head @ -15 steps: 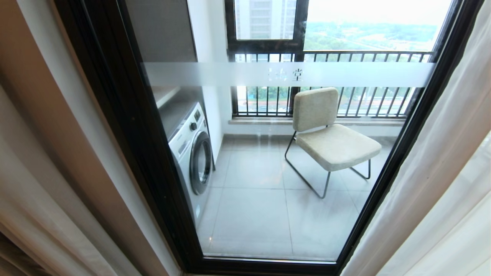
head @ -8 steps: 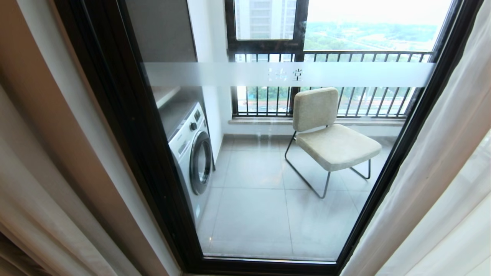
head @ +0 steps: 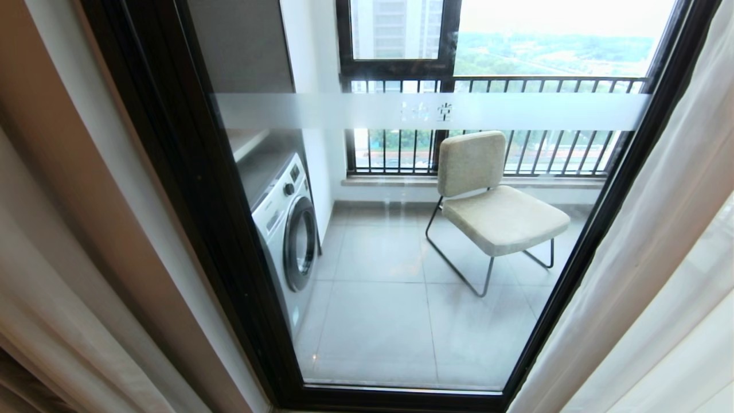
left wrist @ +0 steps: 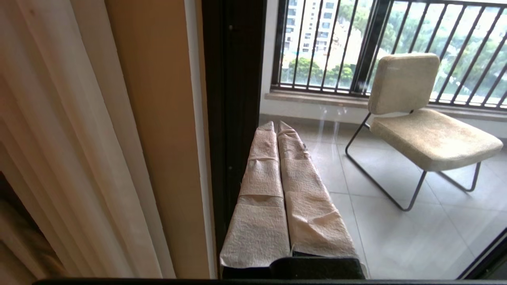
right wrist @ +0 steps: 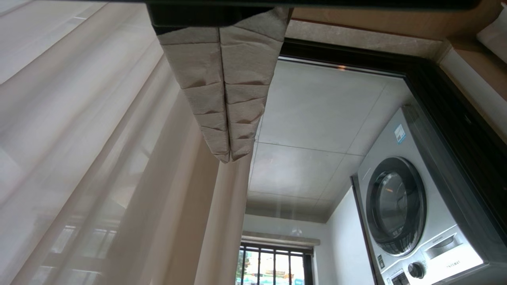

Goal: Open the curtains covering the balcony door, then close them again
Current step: Close the inner curtains on both sides

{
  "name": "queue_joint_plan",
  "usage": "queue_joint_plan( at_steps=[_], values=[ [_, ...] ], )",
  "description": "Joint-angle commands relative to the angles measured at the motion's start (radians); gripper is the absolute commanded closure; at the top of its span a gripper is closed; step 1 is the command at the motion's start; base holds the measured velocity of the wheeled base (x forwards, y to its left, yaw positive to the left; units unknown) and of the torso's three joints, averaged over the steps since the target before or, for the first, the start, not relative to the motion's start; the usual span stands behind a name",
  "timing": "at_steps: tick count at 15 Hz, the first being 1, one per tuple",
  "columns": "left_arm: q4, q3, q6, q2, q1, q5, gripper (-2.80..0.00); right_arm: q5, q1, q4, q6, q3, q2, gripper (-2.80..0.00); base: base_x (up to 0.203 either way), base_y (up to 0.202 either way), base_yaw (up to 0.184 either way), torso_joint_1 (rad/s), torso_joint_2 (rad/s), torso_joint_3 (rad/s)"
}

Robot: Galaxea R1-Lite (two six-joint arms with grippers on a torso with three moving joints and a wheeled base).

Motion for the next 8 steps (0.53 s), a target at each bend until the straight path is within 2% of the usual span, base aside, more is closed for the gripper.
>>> queue_joint_plan(
  at_steps=[1,5,8],
  values=[
    [0.064,-0.122,-0.001,0.024,0.0,0.029,0.0,0.001,0.0,-0.001,0.0,0.0,0.0,0.0,0.0,0.0,0.0,0.0,0.0,0.0],
    [0.114,-0.283,-0.001,0.251,-0.014,0.157,0.0,0.001,0.0,0.0,0.0,0.0,0.0,0.0,0.0,0.0,0.0,0.0,0.0,0.0],
    [0.116,-0.435,-0.003,0.474,-0.024,0.315,0.0,0.001,0.001,0.001,0.0,0.0,0.0,0.0,0.0,0.0,0.0,0.0,0.0,0.0]
  ],
)
